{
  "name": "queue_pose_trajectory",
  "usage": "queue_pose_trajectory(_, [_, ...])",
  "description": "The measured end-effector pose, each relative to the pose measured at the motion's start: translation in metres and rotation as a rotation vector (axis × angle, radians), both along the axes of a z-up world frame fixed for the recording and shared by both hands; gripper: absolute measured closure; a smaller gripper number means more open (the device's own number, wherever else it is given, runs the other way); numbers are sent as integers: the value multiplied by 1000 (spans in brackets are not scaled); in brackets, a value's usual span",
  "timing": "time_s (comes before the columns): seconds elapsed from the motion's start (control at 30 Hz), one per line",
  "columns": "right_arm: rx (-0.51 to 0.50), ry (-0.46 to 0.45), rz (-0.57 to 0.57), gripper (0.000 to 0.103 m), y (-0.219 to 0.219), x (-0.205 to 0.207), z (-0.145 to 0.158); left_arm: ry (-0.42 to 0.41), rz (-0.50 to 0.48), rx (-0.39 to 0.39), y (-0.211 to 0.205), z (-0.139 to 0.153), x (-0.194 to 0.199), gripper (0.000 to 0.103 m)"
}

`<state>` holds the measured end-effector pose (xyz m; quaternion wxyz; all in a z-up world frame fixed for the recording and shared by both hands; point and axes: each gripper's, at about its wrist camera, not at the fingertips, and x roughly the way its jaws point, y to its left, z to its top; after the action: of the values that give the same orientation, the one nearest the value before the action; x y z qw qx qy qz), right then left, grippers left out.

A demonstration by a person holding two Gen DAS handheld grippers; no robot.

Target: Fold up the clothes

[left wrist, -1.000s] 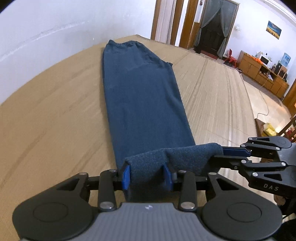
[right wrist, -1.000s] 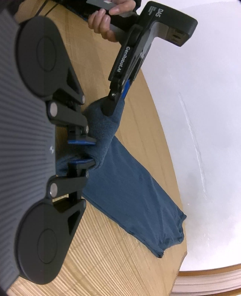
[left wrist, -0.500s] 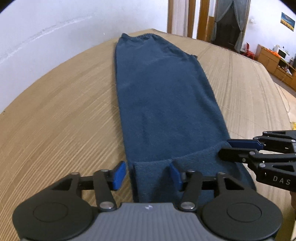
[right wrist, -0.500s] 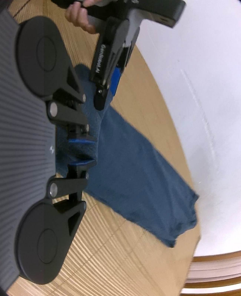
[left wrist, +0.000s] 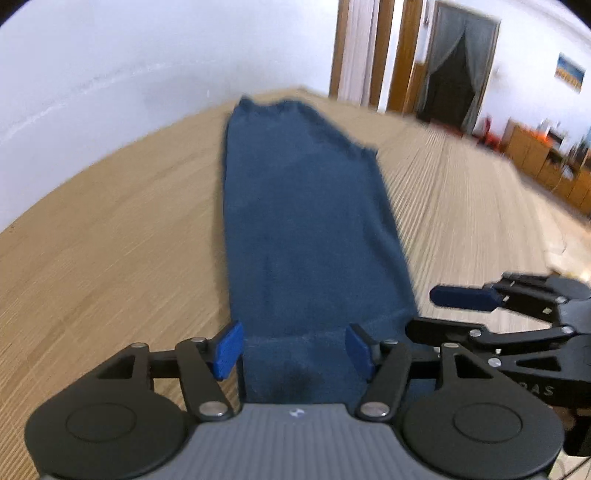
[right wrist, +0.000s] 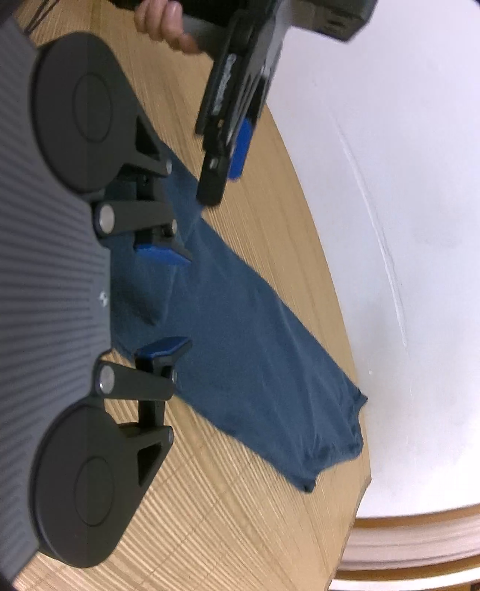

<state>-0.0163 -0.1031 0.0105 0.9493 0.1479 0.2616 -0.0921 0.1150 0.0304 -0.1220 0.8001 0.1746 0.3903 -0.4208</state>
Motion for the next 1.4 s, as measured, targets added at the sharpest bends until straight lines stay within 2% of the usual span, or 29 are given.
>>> queue_pose_trajectory(0.07, [-4, 45, -1, 57, 1, 9, -9, 25, 21, 30, -4, -16, 3, 36])
queue_pose_trajectory(0.1, [2, 93, -3, 57, 0, 15, -17, 43, 39, 33, -4, -24, 6, 28])
queue_pose_trajectory(0.17, [56, 104, -4, 55, -8, 19, -28, 86, 71, 26, 0, -34, 12, 20])
queue_pose_trajectory(0.27, [90, 100, 4, 54, -13, 19, -29, 140, 108, 6, 8, -35, 19, 21])
queue_pose_trajectory(0.37, [84, 113, -5, 54, -11, 22, -24, 99, 127, 19, 6, -23, 13, 23])
queue_pose_trajectory(0.53, [118, 85, -38, 53, -11, 8, -12, 26, 147, 4, 27, 2, -7, 22])
queue_pose_trajectory(0.63, [114, 80, -32, 53, -3, -9, -7, -16, 117, 48, 39, 8, -22, 21])
queue_pose_trajectory(0.77, [93, 75, -1, 53, 17, -31, -8, -57, 48, 111, 47, -3, -41, 19])
queue_pose_trajectory(0.87, [61, 106, 7, 53, 33, -35, -17, -44, 21, 139, 45, -15, -48, 19])
queue_pose_trajectory(0.97, [68, 113, -1, 53, 41, -34, -25, -55, 3, 127, 42, -24, -50, 19])
queue_pose_trajectory(1.13, [36, 89, -11, 53, 45, -27, -33, -25, -28, 72, 36, -39, -39, 19])
queue_pose_trajectory(1.17, [26, 83, -13, 53, 45, -26, -34, -25, -32, 63, 35, -41, -37, 15])
queue_pose_trajectory(1.23, [6, 76, -4, 54, 47, -22, -36, -24, -40, 46, 34, -45, -34, 14])
queue_pose_trajectory(1.33, [-57, 68, 21, 53, 55, -18, -39, -34, -63, 35, 33, -45, -37, 17])
queue_pose_trajectory(1.37, [-91, 69, 30, 53, 58, -17, -40, -36, -73, 30, 32, -45, -38, 22])
queue_pose_trajectory(1.4, [-124, 71, 38, 53, 61, -15, -42, -38, -82, 25, 31, -45, -40, 34])
